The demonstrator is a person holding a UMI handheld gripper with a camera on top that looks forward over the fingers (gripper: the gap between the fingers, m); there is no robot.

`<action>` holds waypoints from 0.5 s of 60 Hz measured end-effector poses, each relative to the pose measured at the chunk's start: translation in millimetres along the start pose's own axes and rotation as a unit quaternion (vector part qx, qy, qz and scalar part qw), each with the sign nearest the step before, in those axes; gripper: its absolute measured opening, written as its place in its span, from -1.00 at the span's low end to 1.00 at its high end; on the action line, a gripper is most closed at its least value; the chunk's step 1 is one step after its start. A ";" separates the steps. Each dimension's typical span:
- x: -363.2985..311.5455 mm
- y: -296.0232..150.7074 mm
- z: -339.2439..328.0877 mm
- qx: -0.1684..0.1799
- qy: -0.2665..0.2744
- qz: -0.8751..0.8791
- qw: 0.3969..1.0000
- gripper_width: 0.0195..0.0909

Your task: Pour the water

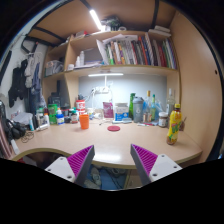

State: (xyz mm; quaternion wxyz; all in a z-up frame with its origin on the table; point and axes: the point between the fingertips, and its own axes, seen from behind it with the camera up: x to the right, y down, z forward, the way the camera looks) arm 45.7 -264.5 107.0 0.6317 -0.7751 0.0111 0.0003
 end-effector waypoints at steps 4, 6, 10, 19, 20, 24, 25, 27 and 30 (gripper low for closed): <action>-0.2 0.4 2.5 -0.002 0.001 0.000 1.000 0.70; 0.8 -0.3 4.4 -0.003 0.002 -0.002 1.000 0.69; 4.2 2.8 6.8 -0.002 0.004 -0.008 1.000 0.69; 49.4 -3.0 15.5 0.006 0.039 -0.040 0.998 0.69; 59.1 -4.0 16.5 0.008 0.047 -0.044 0.998 0.69; 103.9 -11.7 22.4 0.018 0.081 -0.050 0.995 0.69; 114.8 -13.8 24.8 0.021 0.088 -0.048 0.995 0.70; 138.0 -17.0 32.0 0.028 0.097 -0.041 0.994 0.69; 168.2 -20.0 41.8 0.034 0.113 -0.023 0.993 0.69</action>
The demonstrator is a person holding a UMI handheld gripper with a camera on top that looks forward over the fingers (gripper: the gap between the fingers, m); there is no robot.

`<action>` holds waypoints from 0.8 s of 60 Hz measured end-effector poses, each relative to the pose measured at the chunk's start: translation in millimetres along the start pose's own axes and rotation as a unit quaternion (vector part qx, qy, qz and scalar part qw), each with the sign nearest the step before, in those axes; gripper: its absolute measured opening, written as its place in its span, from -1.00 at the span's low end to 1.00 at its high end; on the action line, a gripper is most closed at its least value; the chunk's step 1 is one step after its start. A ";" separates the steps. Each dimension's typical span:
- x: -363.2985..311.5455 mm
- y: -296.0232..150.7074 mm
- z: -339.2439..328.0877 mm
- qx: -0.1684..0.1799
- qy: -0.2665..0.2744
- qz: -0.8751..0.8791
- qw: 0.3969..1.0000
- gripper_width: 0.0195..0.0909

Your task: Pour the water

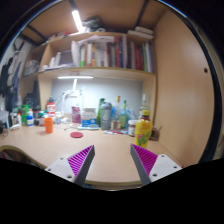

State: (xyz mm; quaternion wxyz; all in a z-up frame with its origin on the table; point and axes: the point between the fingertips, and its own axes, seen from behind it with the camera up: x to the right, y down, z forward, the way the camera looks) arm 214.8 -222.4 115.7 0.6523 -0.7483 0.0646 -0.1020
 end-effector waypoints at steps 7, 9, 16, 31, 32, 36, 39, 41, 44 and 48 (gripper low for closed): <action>53.7 3.5 44.1 -0.001 0.032 0.016 0.999 0.69; 66.4 4.4 56.7 -0.003 0.039 0.012 0.999 0.70; 95.9 12.9 97.3 -0.015 0.054 0.001 0.998 0.70; 132.7 28.6 156.9 -0.029 0.080 0.005 0.996 0.69; 134.0 27.6 160.0 -0.028 0.080 0.004 0.996 0.68; 137.5 26.8 173.1 -0.026 0.081 0.009 0.996 0.67; 137.4 28.2 182.0 -0.034 0.071 0.013 0.997 0.64; 134.1 28.4 186.8 -0.036 0.067 0.014 0.997 0.56; 134.6 32.1 192.3 -0.047 0.064 0.013 0.997 -0.13; 132.2 32.4 192.1 -0.052 0.061 0.014 0.997 -0.18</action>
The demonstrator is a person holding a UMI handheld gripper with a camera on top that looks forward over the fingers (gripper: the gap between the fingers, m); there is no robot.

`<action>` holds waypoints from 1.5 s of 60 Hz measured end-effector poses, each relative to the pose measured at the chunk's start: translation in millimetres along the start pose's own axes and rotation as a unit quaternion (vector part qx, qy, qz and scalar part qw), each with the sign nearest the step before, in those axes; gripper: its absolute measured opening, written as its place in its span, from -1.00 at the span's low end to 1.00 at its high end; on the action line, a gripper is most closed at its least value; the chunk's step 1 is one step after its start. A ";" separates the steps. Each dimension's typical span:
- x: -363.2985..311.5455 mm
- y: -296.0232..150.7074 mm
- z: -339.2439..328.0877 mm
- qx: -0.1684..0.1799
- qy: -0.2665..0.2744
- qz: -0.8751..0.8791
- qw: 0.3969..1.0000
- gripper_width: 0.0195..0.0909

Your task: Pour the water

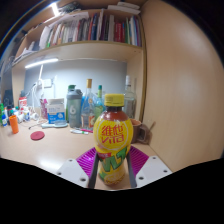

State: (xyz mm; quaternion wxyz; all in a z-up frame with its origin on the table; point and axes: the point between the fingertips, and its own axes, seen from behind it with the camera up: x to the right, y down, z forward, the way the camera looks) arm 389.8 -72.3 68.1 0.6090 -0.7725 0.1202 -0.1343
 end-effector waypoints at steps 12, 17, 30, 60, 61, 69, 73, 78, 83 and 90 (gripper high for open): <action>-19.5 -2.6 -5.6 0.028 -0.029 -0.020 0.999 -0.53; -33.5 -7.5 -9.3 0.034 -0.045 -0.019 0.998 -0.61; -118.4 -76.5 -12.7 0.081 -0.073 -0.143 0.984 -0.61; -451.5 -198.9 56.9 0.217 0.034 -0.778 0.589 -0.62; -455.5 -199.6 57.2 0.221 0.035 -0.792 0.568 -0.62; -488.1 -189.5 62.3 0.244 0.058 -0.859 0.446 -0.61; -495.6 -185.7 59.8 0.247 0.070 -0.873 0.416 -0.62; -501.5 -186.5 64.4 0.251 0.065 -0.877 0.405 -0.61; -501.1 -185.9 66.8 0.248 0.067 -0.878 0.404 -0.62; -499.1 -185.0 70.1 0.245 0.068 -0.883 0.393 -0.61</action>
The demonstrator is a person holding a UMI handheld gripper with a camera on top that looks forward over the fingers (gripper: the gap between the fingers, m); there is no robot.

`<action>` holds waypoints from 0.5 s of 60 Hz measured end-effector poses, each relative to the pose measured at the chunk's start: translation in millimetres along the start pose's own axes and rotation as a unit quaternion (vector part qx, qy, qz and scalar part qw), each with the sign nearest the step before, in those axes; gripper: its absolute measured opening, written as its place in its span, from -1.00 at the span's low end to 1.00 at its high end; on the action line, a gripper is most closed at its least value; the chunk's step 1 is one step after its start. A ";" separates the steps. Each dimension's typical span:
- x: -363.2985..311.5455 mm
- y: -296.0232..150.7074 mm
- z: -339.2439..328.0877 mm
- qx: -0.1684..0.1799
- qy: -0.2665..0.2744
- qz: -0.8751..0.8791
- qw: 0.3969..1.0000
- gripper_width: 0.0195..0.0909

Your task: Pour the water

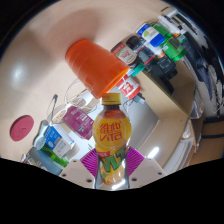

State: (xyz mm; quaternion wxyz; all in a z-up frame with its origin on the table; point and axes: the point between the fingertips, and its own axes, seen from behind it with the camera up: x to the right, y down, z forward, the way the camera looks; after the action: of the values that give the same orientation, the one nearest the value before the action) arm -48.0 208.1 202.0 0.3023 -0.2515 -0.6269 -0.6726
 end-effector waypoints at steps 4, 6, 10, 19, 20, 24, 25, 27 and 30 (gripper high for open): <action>0.3 5.0 1.7 -0.002 -0.001 0.013 1.000 -0.62; 2.4 8.9 2.1 -0.003 0.000 0.039 0.999 -0.62; 8.1 19.9 1.5 -0.008 -0.004 0.141 0.990 -0.62; -9.0 53.9 -7.3 -0.035 -0.054 0.570 0.819 -0.62; -12.8 55.1 -9.1 -0.037 -0.059 0.616 0.784 -0.61; -30.4 42.0 -19.3 -0.027 -0.072 0.766 0.638 -0.60; -34.1 37.9 -21.2 -0.022 -0.080 0.791 0.606 -0.60; -43.0 31.4 -25.3 -0.014 -0.094 0.830 0.549 -0.60; -57.6 28.3 -29.6 -0.008 -0.101 0.871 0.480 -0.60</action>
State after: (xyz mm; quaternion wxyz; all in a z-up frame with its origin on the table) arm 13.5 183.0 177.7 0.6658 -0.7374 -0.1074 -0.0388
